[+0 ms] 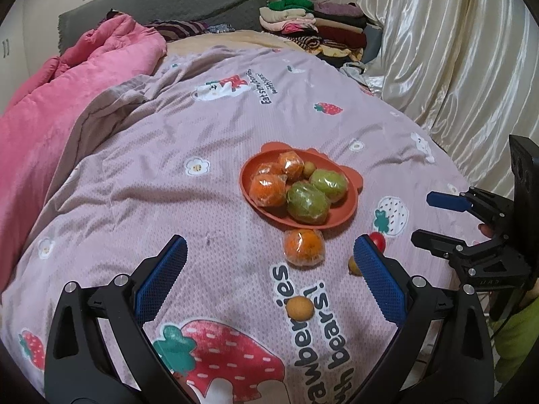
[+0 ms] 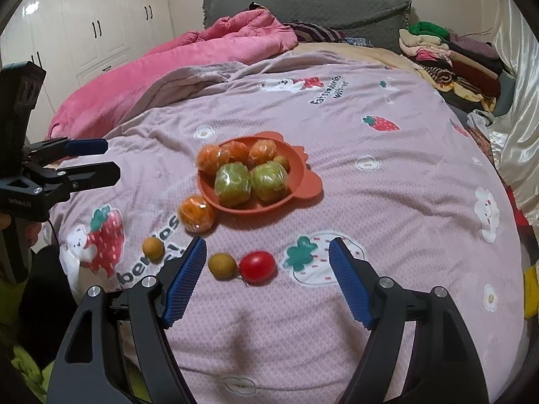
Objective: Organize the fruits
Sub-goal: 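Withdraw both open tools from the plate toward the remaining loose fruits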
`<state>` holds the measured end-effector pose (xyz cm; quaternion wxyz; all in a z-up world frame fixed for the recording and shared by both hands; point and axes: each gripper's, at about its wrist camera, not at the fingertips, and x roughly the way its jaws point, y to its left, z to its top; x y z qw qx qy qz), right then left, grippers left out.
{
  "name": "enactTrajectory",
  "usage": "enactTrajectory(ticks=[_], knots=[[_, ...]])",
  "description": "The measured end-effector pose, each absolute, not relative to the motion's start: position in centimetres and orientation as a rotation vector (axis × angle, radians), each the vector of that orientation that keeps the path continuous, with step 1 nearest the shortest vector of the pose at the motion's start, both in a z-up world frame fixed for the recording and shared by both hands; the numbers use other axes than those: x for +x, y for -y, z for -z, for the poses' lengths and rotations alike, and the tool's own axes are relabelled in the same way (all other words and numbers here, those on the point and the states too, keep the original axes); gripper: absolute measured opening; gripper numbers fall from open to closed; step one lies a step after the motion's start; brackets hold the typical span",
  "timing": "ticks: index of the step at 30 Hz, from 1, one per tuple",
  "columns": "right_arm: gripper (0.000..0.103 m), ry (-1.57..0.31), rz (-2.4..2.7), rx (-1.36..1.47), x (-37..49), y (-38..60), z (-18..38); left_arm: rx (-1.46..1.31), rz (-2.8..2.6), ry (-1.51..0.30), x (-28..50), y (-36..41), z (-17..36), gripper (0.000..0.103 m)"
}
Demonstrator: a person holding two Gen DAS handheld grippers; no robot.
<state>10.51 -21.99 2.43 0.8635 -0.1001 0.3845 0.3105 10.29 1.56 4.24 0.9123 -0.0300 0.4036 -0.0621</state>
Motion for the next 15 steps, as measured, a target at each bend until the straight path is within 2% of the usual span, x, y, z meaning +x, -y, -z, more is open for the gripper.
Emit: enactTrajectory(ticks=[15], knots=[[0.074, -0.842, -0.646, -0.222, 10.4, 22.6, -0.5, -0.056, 0.140, -0.914, 9.3, -0.5, -1.1, 0.093]])
